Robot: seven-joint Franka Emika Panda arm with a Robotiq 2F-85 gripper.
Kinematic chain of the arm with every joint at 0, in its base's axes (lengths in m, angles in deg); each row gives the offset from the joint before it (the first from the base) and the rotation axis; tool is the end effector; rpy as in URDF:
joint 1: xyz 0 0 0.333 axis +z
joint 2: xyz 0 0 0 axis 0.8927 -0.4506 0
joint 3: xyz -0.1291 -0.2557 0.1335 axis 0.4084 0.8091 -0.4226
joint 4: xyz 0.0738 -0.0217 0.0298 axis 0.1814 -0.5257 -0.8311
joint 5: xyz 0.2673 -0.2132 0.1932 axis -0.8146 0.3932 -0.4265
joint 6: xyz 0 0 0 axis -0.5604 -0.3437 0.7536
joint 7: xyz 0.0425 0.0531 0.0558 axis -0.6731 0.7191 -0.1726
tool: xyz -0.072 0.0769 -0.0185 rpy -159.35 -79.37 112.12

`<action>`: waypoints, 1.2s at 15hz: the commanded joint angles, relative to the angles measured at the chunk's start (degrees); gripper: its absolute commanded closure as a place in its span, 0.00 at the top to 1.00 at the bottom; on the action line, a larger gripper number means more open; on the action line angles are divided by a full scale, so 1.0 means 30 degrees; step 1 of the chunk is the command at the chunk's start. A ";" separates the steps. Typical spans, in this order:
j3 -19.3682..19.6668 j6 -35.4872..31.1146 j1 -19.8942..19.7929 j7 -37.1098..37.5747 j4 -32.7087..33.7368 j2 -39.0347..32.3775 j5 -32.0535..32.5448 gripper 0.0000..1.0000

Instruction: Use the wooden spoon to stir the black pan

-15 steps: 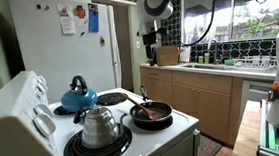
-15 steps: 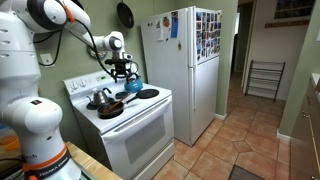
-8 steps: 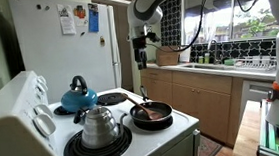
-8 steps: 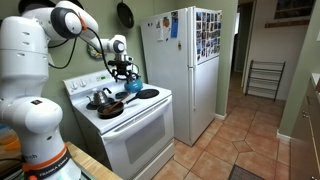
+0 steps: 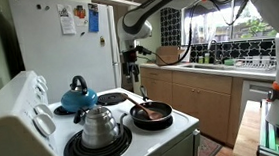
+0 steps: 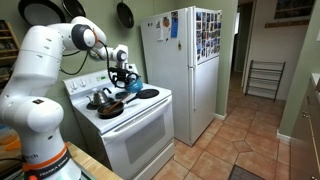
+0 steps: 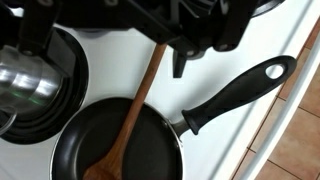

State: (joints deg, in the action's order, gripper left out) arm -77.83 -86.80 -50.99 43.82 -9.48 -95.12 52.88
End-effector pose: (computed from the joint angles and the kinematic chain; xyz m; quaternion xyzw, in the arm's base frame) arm 0.6245 0.2581 0.3323 -0.9746 -0.1984 0.0792 0.0674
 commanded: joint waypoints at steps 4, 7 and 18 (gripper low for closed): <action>0.0910 0.0552 0.0851 0.5103 0.1467 -0.1946 -0.0200 1.00; 0.0728 0.0089 0.0674 0.4413 0.1126 -0.1800 -0.0169 1.00; 0.0670 0.2462 0.0952 0.5012 0.4108 -0.4156 -0.0474 1.00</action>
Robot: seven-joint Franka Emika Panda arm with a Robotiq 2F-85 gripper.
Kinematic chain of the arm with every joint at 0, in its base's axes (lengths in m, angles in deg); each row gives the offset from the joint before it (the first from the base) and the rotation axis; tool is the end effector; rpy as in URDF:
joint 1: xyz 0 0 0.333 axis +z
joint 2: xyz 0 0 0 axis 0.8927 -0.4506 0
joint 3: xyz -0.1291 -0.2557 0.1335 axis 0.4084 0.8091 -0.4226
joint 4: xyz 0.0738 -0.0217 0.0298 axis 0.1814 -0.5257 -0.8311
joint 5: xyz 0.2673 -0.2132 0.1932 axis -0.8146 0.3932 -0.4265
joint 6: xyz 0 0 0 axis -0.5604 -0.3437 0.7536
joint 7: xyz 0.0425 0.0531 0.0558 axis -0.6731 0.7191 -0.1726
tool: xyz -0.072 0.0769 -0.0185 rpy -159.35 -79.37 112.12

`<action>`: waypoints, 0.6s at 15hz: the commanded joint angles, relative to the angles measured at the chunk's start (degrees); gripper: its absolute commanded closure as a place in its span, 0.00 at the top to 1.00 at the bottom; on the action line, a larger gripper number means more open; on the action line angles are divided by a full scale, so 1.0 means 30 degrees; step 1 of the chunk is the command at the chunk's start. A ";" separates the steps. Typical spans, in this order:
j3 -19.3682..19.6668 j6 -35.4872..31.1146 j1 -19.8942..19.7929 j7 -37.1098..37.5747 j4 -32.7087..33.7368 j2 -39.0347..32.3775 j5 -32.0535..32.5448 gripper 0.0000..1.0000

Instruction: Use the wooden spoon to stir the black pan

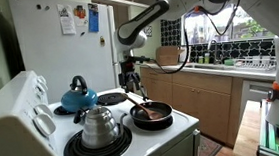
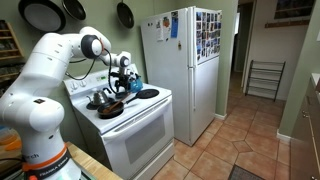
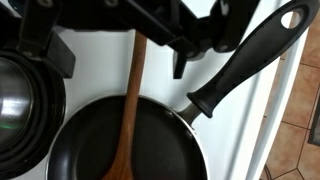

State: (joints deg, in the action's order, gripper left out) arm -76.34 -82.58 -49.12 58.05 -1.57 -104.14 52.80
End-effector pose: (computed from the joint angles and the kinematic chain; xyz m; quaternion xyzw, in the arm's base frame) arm 0.6423 0.2683 0.2797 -0.9869 -0.0766 0.1333 0.0490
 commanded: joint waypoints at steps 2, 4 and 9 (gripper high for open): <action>0.0305 0.1281 0.0532 0.0601 0.2028 -0.1664 -0.0337 1.00; 0.0419 0.1633 0.0687 0.1117 0.2531 -0.2172 -0.0323 1.00; 0.0540 0.2336 0.0782 0.1847 0.3487 -0.3171 -0.0478 1.00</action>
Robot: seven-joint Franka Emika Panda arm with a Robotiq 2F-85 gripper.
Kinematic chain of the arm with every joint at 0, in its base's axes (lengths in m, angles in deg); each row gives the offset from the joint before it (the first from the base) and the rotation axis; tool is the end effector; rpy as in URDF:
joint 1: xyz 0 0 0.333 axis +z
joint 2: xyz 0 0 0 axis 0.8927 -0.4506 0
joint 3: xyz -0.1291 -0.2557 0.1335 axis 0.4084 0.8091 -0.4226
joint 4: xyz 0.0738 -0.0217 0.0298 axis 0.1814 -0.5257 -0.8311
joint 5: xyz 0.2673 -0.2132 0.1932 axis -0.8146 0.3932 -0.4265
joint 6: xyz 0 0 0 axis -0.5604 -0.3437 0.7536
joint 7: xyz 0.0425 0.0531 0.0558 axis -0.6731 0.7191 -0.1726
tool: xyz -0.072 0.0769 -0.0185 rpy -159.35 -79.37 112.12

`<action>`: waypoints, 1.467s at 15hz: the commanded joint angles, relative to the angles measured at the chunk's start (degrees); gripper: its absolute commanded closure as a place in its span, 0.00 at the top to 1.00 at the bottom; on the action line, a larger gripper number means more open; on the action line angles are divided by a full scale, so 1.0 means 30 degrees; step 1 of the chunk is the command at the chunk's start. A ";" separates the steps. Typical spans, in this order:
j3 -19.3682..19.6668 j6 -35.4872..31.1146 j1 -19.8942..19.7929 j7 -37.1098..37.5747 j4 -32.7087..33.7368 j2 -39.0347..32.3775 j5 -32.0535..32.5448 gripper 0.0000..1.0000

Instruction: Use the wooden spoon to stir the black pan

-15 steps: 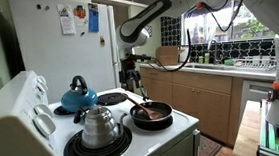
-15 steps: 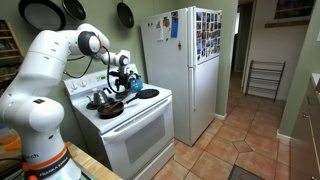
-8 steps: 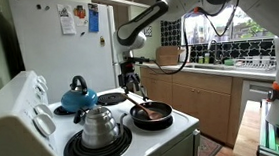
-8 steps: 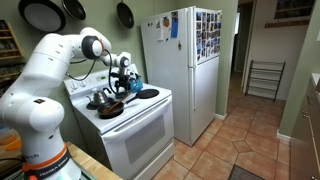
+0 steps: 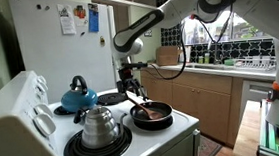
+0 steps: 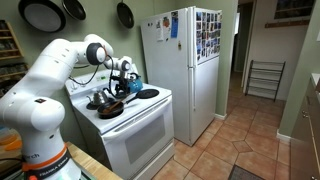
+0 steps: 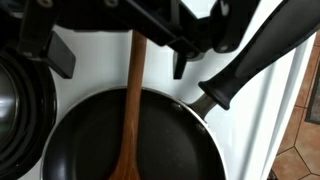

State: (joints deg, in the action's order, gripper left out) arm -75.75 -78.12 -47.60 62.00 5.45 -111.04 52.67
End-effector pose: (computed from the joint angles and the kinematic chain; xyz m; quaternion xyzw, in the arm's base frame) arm 0.6501 0.2815 0.2432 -0.9832 -0.0484 0.1724 0.0366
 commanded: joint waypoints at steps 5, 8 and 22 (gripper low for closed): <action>0.0335 0.1417 0.0269 0.0741 0.1971 -0.1480 -0.0532 0.50; 0.0363 0.2094 0.0316 0.0907 0.2387 -0.1587 -0.0519 0.26; 0.0468 0.3905 0.0358 0.1002 0.3487 -0.2247 -0.0522 0.70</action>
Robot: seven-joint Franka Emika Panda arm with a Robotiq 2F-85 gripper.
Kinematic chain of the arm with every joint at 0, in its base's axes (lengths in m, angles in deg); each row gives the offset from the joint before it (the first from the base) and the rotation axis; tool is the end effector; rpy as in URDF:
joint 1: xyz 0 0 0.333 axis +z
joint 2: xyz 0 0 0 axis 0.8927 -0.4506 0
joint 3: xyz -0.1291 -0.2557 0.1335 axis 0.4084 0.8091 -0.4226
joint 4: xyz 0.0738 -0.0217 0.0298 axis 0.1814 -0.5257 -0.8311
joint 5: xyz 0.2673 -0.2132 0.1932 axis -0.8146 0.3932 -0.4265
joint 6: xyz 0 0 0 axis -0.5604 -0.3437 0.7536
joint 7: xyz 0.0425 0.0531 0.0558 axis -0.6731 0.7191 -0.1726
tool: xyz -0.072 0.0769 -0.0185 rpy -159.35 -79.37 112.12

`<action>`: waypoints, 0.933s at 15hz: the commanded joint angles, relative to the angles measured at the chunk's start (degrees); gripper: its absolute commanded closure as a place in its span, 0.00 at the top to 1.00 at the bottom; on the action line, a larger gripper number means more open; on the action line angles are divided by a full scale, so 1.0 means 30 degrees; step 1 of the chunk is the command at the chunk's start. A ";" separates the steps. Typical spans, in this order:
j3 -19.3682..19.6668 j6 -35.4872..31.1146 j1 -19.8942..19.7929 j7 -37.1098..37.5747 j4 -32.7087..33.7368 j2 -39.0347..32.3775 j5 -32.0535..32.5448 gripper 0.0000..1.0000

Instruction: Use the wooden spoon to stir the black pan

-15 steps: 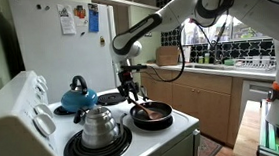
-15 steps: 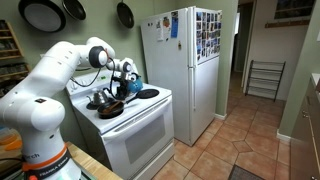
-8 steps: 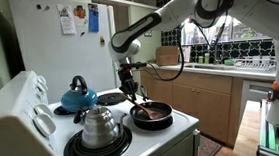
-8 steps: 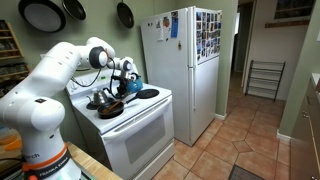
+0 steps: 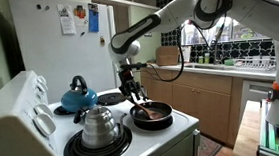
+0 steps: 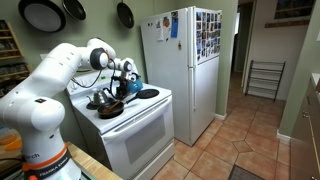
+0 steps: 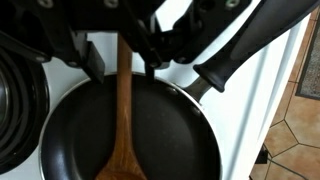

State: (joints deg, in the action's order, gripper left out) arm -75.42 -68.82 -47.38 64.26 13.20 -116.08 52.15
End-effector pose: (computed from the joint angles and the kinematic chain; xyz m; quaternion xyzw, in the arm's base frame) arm 0.6547 0.2798 0.2304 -0.9728 -0.0296 0.2286 0.0219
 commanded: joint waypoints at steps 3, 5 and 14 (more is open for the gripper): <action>0.0347 0.0696 0.0186 0.0093 0.1321 -0.0974 -0.0434 0.94; 0.0364 0.0682 0.0163 0.0029 0.1756 -0.1347 -0.0447 1.00; 0.0344 0.1177 0.0244 0.0026 0.3549 -0.2453 -0.0451 0.49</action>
State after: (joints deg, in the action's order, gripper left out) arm -74.97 -68.03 -47.32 64.23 20.07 -121.33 52.15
